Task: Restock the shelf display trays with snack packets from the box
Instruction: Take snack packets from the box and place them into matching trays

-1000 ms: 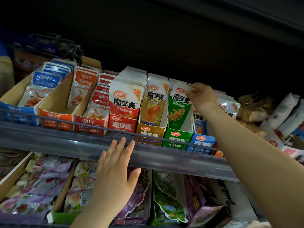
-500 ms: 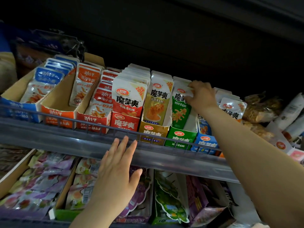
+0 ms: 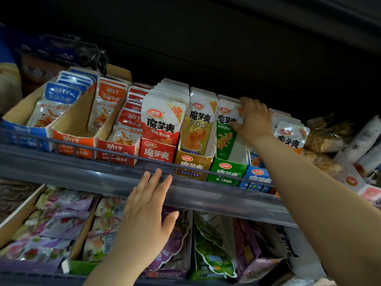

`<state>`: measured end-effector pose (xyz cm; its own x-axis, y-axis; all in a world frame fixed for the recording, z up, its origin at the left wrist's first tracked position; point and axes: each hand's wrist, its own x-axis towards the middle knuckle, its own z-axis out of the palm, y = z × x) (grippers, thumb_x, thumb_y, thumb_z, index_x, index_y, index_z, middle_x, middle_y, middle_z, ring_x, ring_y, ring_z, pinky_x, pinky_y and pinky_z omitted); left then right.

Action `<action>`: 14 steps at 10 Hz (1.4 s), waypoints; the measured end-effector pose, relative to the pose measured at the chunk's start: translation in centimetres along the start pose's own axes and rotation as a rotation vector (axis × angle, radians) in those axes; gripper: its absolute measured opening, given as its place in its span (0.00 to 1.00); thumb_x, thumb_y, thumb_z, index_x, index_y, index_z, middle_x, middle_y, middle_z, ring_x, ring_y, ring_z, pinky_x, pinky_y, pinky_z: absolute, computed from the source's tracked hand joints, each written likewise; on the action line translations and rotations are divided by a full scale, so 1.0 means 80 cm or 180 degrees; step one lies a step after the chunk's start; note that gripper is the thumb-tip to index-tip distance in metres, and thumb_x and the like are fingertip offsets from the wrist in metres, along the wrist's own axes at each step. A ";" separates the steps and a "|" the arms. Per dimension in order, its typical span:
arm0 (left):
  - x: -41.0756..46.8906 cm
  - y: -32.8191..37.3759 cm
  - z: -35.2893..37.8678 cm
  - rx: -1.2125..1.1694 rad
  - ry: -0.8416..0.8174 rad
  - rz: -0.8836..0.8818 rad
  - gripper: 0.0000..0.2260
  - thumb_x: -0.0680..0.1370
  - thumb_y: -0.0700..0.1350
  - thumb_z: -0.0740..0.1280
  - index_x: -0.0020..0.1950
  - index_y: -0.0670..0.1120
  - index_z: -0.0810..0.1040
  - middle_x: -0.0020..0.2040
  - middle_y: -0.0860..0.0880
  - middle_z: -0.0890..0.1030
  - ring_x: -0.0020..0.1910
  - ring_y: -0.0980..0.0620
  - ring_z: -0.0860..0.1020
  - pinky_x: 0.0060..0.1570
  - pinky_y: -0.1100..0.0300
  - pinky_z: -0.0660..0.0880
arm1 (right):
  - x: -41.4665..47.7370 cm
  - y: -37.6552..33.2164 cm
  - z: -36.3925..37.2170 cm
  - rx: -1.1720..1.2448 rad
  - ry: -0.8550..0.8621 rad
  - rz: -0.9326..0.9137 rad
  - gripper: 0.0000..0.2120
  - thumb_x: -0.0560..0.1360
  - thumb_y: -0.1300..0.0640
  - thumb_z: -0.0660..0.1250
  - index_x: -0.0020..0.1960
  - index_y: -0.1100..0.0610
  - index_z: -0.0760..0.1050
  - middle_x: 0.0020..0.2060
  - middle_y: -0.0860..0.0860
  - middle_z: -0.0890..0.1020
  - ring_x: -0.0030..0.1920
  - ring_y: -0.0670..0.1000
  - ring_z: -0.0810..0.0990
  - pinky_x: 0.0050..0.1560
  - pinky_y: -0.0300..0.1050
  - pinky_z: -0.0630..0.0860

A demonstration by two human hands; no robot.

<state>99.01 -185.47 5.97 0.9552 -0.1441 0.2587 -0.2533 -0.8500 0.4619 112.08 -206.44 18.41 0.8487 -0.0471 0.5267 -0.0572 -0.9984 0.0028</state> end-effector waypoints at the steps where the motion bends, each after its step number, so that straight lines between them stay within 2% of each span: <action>1: -0.002 -0.001 0.001 -0.0085 0.0067 0.0069 0.30 0.79 0.56 0.53 0.60 0.57 0.27 0.63 0.59 0.27 0.63 0.61 0.28 0.62 0.62 0.31 | -0.016 0.008 -0.004 0.0229 0.0050 -0.0019 0.28 0.74 0.55 0.65 0.71 0.56 0.59 0.69 0.55 0.65 0.69 0.56 0.61 0.67 0.47 0.56; 2: -0.005 -0.002 0.000 -0.0270 0.0136 0.0132 0.30 0.79 0.54 0.54 0.66 0.58 0.31 0.65 0.62 0.31 0.63 0.64 0.31 0.62 0.64 0.32 | -0.045 0.017 -0.013 0.0302 0.0365 -0.0125 0.23 0.74 0.58 0.64 0.68 0.58 0.65 0.67 0.57 0.68 0.67 0.57 0.63 0.63 0.46 0.58; 3: -0.013 -0.003 0.005 -0.0287 0.0137 0.0260 0.28 0.79 0.52 0.56 0.74 0.55 0.44 0.72 0.61 0.42 0.64 0.65 0.36 0.63 0.65 0.33 | -0.082 0.024 -0.028 0.0734 0.0415 -0.0060 0.17 0.75 0.61 0.62 0.64 0.60 0.70 0.62 0.56 0.72 0.64 0.56 0.66 0.60 0.44 0.61; 4: -0.028 -0.006 0.017 -0.0430 0.0290 0.0551 0.24 0.77 0.46 0.62 0.72 0.50 0.61 0.73 0.53 0.59 0.66 0.62 0.45 0.66 0.63 0.39 | -0.133 0.025 -0.031 0.1483 0.0337 -0.0166 0.11 0.75 0.65 0.63 0.56 0.62 0.76 0.50 0.55 0.79 0.50 0.49 0.74 0.49 0.39 0.69; 5: -0.049 -0.011 0.034 -0.0208 0.0344 0.0829 0.23 0.74 0.45 0.68 0.67 0.50 0.68 0.68 0.55 0.65 0.66 0.60 0.55 0.66 0.58 0.47 | -0.192 0.027 -0.014 0.1908 0.0381 -0.0352 0.08 0.72 0.70 0.65 0.50 0.65 0.78 0.38 0.51 0.78 0.37 0.41 0.73 0.38 0.27 0.70; 6: -0.074 -0.019 0.055 0.0326 -0.0095 0.1023 0.26 0.67 0.46 0.75 0.64 0.51 0.72 0.64 0.57 0.71 0.66 0.56 0.69 0.64 0.57 0.55 | -0.244 0.029 0.024 0.2008 -0.0187 -0.0200 0.07 0.71 0.69 0.66 0.48 0.63 0.79 0.36 0.50 0.78 0.35 0.41 0.74 0.40 0.26 0.69; 7: -0.100 -0.032 0.082 0.0367 -0.0792 0.0753 0.23 0.77 0.48 0.63 0.71 0.53 0.62 0.72 0.56 0.61 0.73 0.56 0.57 0.66 0.63 0.44 | -0.291 0.023 0.076 0.1920 -0.1170 -0.0151 0.08 0.73 0.65 0.65 0.51 0.62 0.79 0.41 0.56 0.83 0.40 0.54 0.80 0.45 0.47 0.75; 8: -0.121 -0.051 0.116 0.0583 -0.1350 0.0422 0.24 0.80 0.48 0.55 0.75 0.53 0.52 0.75 0.56 0.52 0.74 0.56 0.50 0.71 0.63 0.45 | -0.338 0.016 0.126 0.1672 -0.2191 -0.0047 0.11 0.77 0.61 0.60 0.56 0.59 0.76 0.48 0.56 0.82 0.48 0.57 0.80 0.47 0.46 0.74; 9: -0.143 -0.072 0.165 0.0563 -0.1498 -0.0247 0.25 0.80 0.47 0.55 0.75 0.51 0.48 0.76 0.52 0.47 0.74 0.53 0.51 0.71 0.59 0.51 | -0.388 0.018 0.171 0.1454 -0.3036 0.0348 0.12 0.78 0.59 0.57 0.58 0.56 0.75 0.54 0.53 0.79 0.54 0.54 0.77 0.52 0.41 0.72; 10: -0.181 -0.095 0.219 0.0673 -0.1661 -0.0965 0.29 0.80 0.46 0.56 0.75 0.48 0.43 0.76 0.50 0.43 0.73 0.50 0.55 0.68 0.58 0.59 | -0.442 0.032 0.215 0.1461 -0.3673 0.0770 0.13 0.78 0.60 0.60 0.61 0.59 0.73 0.58 0.55 0.78 0.57 0.52 0.77 0.57 0.41 0.72; 11: -0.210 -0.114 0.252 0.0887 -0.1754 -0.0751 0.35 0.71 0.42 0.70 0.73 0.38 0.57 0.74 0.39 0.56 0.73 0.44 0.56 0.64 0.48 0.66 | -0.490 0.056 0.245 0.1960 -0.4170 0.1257 0.18 0.76 0.65 0.62 0.65 0.65 0.69 0.61 0.60 0.75 0.45 0.41 0.79 0.42 0.27 0.75; 12: -0.221 -0.140 0.274 0.0878 -0.1326 -0.0317 0.35 0.50 0.34 0.80 0.57 0.34 0.77 0.58 0.35 0.77 0.62 0.39 0.69 0.45 0.43 0.76 | -0.531 0.071 0.275 0.2089 -0.4611 0.1719 0.18 0.76 0.63 0.62 0.66 0.63 0.68 0.61 0.54 0.74 0.46 0.40 0.77 0.35 0.22 0.70; 13: -0.227 -0.148 0.285 0.0959 -0.1138 -0.0164 0.34 0.54 0.35 0.79 0.59 0.35 0.75 0.60 0.35 0.76 0.63 0.42 0.63 0.51 0.43 0.74 | -0.565 0.078 0.301 0.1479 -0.5037 0.1091 0.22 0.76 0.61 0.63 0.69 0.57 0.66 0.67 0.54 0.70 0.62 0.50 0.73 0.55 0.35 0.71; 14: -0.230 -0.155 0.295 0.1013 -0.1019 -0.0015 0.29 0.63 0.36 0.73 0.62 0.36 0.71 0.62 0.35 0.74 0.65 0.41 0.61 0.61 0.50 0.60 | -0.600 0.089 0.323 0.1139 -0.5046 0.0628 0.22 0.76 0.61 0.63 0.69 0.61 0.65 0.68 0.57 0.69 0.62 0.54 0.72 0.36 0.23 0.71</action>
<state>88.18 -184.21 -24.55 0.9682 -0.2468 -0.0413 -0.2370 -0.9573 0.1656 84.51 -212.12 -28.87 0.5157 0.0737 -0.8536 -0.2978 -0.9187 -0.2592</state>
